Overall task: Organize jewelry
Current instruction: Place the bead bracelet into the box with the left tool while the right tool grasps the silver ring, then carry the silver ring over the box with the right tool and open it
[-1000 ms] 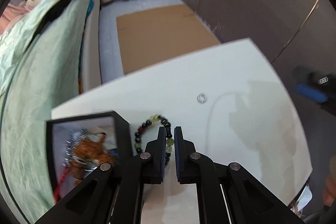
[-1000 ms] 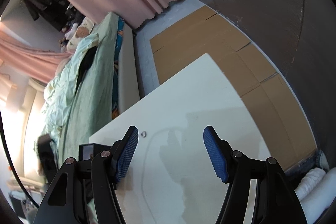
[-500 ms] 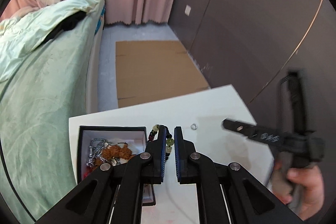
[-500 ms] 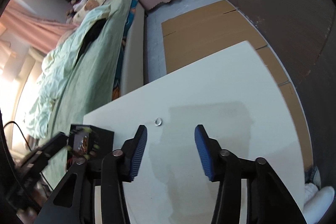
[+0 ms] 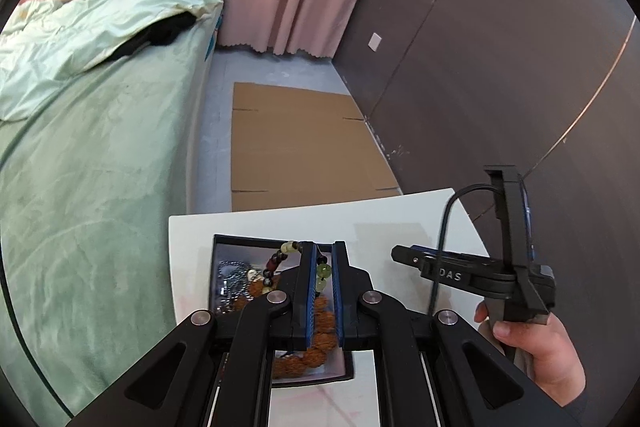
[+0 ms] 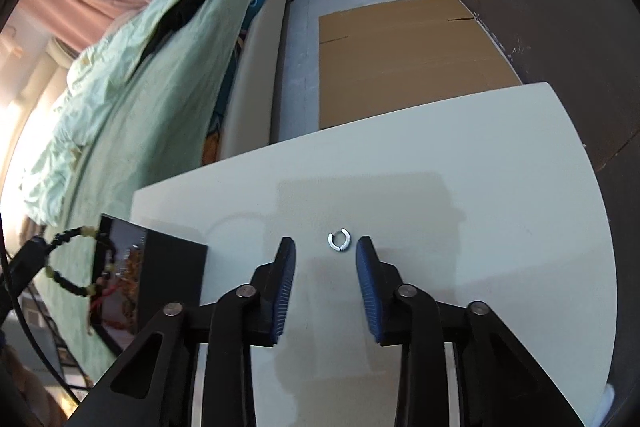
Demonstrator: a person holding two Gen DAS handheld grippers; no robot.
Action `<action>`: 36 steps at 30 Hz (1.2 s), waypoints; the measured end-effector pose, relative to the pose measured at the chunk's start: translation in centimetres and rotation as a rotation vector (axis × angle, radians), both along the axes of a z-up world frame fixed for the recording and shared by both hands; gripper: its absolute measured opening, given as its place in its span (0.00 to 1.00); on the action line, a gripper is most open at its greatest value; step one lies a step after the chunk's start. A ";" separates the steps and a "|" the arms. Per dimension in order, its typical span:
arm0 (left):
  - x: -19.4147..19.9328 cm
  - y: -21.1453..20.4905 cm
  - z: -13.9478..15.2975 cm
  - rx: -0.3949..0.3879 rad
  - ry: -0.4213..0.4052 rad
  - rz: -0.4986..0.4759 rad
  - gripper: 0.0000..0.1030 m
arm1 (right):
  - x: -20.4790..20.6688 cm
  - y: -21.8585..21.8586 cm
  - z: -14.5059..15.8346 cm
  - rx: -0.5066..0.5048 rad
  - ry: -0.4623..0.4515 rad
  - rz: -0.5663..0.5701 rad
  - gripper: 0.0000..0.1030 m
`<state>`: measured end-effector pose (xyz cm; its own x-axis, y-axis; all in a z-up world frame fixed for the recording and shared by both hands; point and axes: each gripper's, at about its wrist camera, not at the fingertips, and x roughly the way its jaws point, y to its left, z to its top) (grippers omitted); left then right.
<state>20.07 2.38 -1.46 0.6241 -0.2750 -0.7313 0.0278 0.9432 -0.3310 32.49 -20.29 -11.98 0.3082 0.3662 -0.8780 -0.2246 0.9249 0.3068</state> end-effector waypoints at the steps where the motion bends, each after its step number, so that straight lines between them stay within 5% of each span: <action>1: 0.1 0.2 -0.1 0.000 0.004 0.001 0.07 | 0.2 0.2 -0.2 -0.015 0.003 0.004 0.26; 13: 1.1 1.7 -1.9 -0.005 0.065 -0.005 0.07 | 0.4 2.2 0.1 -0.185 -0.047 0.062 0.14; 20: 0.7 2.8 -2.4 -0.039 0.114 0.030 0.11 | -0.4 1.7 0.9 -0.152 -0.055 0.061 0.12; 21: 0.5 2.8 -2.4 -0.033 0.115 0.036 0.21 | -0.6 1.7 1.3 -0.145 -0.062 0.060 0.12; 22: 0.5 2.8 -2.3 -0.034 0.116 0.035 0.47 | -0.9 1.6 1.6 -0.138 -0.071 0.060 0.12; 24: -0.1 2.8 -1.9 -0.048 0.093 0.035 0.85 | -1.3 1.5 2.2 -0.118 -0.081 0.057 0.12; 36: -2.6 3.2 -0.9 0.020 0.048 0.074 0.86 | -5.2 1.9 7.2 0.074 -0.184 0.085 0.12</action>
<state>17.52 5.61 -2.33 0.6059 -0.2148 -0.7660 -0.0576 0.9485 -0.3115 27.25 -18.43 -4.75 0.4264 0.4591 -0.7793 -0.3593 0.8767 0.3199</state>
